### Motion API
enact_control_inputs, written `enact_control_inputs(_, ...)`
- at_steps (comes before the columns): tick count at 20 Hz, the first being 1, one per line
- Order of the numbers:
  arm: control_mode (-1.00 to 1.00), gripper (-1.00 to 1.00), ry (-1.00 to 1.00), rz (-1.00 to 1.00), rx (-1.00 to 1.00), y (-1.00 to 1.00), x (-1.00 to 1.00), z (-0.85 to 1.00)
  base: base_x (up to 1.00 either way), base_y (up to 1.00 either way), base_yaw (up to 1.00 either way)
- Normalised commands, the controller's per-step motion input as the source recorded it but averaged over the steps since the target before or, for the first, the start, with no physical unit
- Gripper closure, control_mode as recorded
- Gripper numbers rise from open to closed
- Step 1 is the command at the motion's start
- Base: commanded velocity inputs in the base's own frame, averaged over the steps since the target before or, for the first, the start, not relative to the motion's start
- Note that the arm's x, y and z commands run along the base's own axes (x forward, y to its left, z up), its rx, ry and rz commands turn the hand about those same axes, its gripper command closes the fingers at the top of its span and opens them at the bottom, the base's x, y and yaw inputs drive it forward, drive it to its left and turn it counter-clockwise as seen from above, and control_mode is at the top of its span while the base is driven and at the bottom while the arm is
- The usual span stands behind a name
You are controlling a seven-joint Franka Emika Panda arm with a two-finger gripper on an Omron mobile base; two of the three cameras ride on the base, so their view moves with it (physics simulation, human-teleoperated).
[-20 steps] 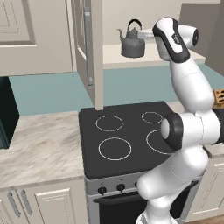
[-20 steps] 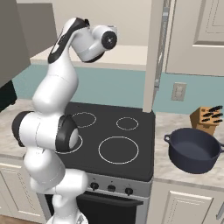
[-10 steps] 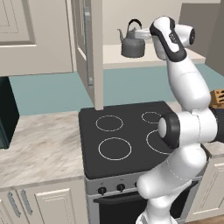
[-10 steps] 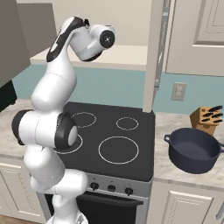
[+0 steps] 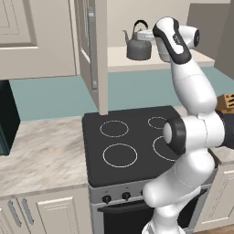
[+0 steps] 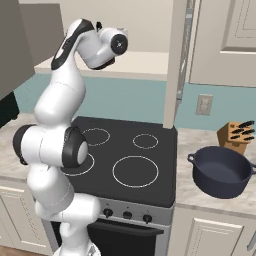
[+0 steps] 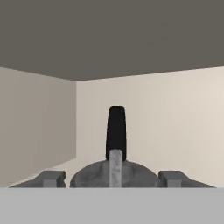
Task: Pick the kettle from the cabinet and place it on a stove burner. Then pick the pot from the counter and place it on another stove burner. Finally, turn both burners on.
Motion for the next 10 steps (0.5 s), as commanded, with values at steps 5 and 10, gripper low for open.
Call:
enact_control_inputs(5, -1.0, 1.0, 0.0, 0.04, 0.0, 0.0, 0.04, 0.0, 0.0, 0.0, 0.0)
enact_control_inputs(10, -1.0, 1.0, 0.0, 0.03, 0.0, 0.0, 0.0, 0.0, 0.0, 0.0, 0.0)
